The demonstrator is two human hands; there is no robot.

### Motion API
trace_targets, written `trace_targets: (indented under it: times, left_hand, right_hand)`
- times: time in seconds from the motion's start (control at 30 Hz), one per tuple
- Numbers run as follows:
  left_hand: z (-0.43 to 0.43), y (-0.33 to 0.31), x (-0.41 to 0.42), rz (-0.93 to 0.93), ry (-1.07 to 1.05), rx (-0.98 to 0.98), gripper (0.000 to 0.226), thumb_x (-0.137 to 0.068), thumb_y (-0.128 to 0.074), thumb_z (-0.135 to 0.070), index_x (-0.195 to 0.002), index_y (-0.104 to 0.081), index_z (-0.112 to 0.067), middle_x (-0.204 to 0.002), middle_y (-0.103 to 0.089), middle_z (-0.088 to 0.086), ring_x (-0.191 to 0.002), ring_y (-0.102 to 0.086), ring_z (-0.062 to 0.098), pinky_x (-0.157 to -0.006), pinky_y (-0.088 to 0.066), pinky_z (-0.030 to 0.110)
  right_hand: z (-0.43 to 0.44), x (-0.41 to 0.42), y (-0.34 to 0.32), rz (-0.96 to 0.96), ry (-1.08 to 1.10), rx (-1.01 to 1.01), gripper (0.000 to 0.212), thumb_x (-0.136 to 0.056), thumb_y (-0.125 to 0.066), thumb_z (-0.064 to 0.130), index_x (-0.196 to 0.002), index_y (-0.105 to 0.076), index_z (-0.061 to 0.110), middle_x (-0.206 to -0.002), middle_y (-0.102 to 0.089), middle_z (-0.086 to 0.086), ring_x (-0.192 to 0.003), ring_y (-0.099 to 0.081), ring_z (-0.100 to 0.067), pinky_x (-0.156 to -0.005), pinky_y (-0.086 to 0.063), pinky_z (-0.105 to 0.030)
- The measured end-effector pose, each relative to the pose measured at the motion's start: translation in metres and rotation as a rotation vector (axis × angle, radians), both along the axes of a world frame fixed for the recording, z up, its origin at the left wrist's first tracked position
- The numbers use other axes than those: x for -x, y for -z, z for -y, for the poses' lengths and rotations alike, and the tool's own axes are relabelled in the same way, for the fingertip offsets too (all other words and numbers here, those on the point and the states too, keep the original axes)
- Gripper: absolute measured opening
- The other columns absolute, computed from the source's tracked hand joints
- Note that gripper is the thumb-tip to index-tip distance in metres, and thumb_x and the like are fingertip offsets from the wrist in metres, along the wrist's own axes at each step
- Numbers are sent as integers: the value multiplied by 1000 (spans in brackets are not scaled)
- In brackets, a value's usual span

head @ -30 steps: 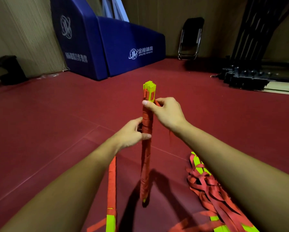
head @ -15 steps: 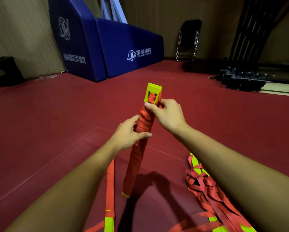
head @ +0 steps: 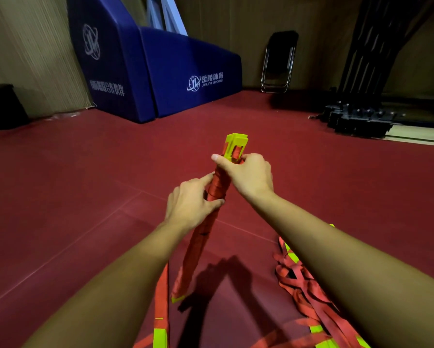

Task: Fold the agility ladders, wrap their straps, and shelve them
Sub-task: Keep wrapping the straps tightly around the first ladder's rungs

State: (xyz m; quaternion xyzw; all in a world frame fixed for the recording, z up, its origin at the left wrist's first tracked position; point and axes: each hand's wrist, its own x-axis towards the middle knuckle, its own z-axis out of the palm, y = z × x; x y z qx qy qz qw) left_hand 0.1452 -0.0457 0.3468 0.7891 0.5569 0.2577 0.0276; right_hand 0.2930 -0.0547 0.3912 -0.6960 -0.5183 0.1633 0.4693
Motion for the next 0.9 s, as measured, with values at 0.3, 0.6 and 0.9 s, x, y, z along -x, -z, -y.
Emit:
trace_targets:
  times: [0.3,0.6,0.9]
  left_hand:
    - [-20,14,15,338,298,507,31,-68,-72,-22,-94,-58,-31,-86,-67,3,-88,-64,25,-94,-51,53]
    - [-20,16,17,414,186,275,59,-61,-94,-31,-108,-58,-29,-90,-71,-5,-82,-68,19,-82,-56,38]
    - [-9,5,15,169,-14,139,69,-52,-82,-70,-95,-43,-33,-74,-65,-5,-80,-66,31,-68,-52,41]
  right_hand:
    - [7,1,-9,3,-202,-120,49,-83,-68,54,-63,-58,10,-51,-42,2,-51,-39,-14,-51,-31,-32]
    - [5,3,-10,62,-192,-165,51,-87,-62,50,-57,-47,11,-51,-42,-2,-60,-43,-27,-58,-35,-38]
    - [5,0,-12,9,-107,-154,45,-86,-63,48,-55,-56,15,-56,-65,0,-68,-62,-29,-67,-51,-40]
